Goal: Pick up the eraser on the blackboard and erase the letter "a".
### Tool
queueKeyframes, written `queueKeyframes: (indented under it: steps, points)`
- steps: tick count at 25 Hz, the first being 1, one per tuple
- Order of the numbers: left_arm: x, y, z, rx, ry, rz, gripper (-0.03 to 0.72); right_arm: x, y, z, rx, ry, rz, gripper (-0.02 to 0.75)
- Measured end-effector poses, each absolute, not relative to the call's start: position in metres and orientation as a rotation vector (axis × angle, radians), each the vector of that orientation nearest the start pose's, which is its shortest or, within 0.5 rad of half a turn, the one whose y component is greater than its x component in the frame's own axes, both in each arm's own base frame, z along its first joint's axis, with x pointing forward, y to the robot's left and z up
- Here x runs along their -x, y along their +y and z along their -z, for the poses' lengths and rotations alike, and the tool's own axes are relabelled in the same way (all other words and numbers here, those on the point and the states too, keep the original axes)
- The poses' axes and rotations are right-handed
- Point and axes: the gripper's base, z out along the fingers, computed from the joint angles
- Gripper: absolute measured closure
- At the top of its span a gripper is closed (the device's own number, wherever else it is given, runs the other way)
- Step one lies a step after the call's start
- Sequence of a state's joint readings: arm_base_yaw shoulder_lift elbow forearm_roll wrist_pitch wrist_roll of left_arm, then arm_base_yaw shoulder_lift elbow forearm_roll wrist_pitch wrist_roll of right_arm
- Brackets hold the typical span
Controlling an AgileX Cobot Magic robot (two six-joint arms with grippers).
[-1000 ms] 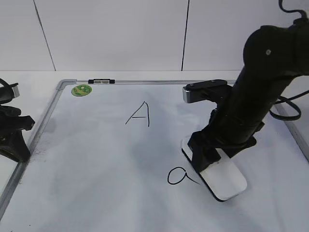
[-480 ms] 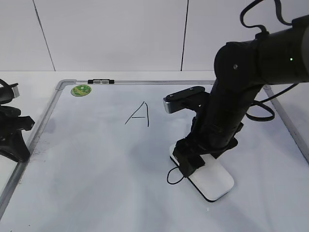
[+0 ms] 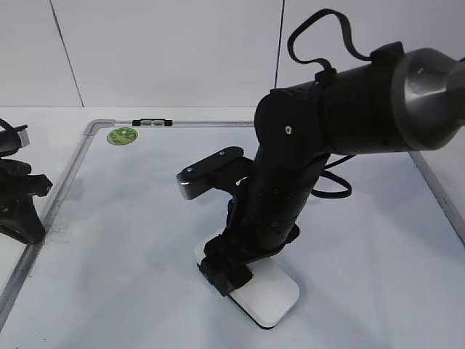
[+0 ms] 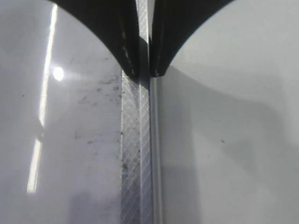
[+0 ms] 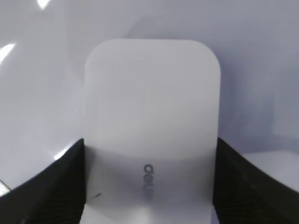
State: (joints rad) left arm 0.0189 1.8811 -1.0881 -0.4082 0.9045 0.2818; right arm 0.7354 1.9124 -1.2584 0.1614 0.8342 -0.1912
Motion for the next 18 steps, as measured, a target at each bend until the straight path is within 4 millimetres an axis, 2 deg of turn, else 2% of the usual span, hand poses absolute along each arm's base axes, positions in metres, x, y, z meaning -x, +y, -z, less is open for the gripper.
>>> queueKeyframes:
  steps: [5,11,15,18]
  points:
    - [-0.329,-0.022,-0.148,-0.003,3.093,0.495,0.639,-0.264,0.26,-0.171,1.223,2.744,-0.266,0.164]
    - [-0.329,-0.022,-0.148,-0.003,3.093,0.495,0.636,-0.268,0.255,-0.171,1.197,2.752,-0.23,0.164]
    - [-0.329,-0.022,-0.148,-0.003,3.093,0.495,0.634,-0.278,0.244,-0.171,1.13,2.78,-0.231,0.164]
    - [-0.329,-0.022,-0.148,-0.003,3.093,0.495,0.633,-0.294,0.226,-0.172,1.053,2.799,-0.204,0.164]
